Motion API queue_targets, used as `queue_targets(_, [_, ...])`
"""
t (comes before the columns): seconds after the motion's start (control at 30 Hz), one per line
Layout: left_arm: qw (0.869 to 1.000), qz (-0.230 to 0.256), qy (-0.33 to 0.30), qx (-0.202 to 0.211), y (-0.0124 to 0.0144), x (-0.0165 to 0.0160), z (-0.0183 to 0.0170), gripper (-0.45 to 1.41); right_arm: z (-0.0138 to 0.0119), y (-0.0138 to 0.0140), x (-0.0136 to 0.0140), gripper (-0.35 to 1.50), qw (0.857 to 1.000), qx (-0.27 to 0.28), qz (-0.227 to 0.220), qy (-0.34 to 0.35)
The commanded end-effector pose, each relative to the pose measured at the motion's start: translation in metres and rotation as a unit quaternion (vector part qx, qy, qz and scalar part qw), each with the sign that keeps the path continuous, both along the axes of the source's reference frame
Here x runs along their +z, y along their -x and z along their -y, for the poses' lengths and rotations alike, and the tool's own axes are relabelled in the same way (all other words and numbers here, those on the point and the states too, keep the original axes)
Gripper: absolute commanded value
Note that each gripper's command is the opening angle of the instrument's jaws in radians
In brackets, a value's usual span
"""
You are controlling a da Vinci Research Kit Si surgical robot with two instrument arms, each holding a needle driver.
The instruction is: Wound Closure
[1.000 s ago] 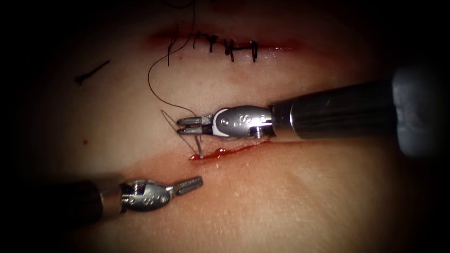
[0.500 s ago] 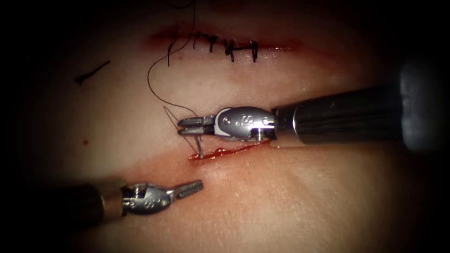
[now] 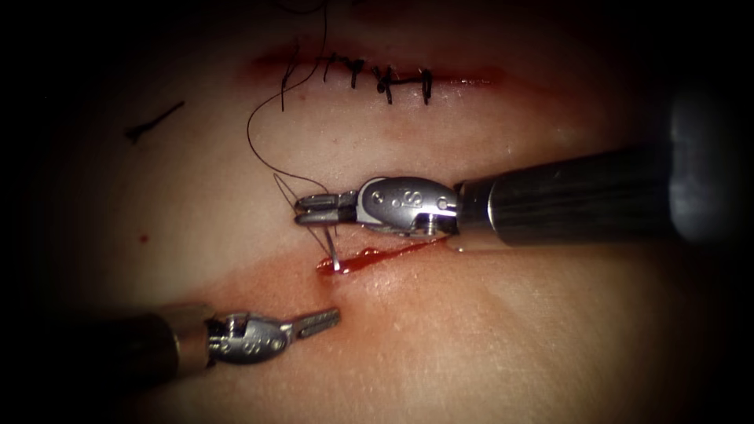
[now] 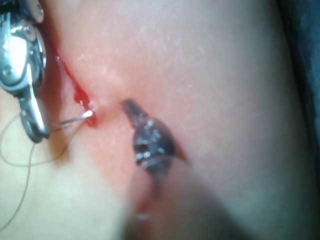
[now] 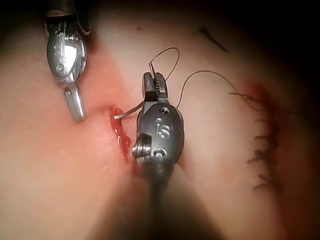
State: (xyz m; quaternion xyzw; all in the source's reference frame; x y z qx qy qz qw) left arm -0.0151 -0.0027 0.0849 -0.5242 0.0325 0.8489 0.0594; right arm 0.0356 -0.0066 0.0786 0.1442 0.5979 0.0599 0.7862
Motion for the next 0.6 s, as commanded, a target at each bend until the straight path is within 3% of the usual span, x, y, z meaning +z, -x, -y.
queue_targets(0.03, [1.0,0.001,-0.001,0.001,0.0006,0.0006,0.0005,-0.35,0.0008,-0.0006,0.0006,-0.35,1.0,-0.005,0.0,-0.004])
queue_targets(0.6, [1.0,0.0,-0.002,0.004,0.0002,0.0009,0.0004,-0.38,0.0019,0.0,0.0006,-0.35,0.998,-0.007,0.02,-0.064])
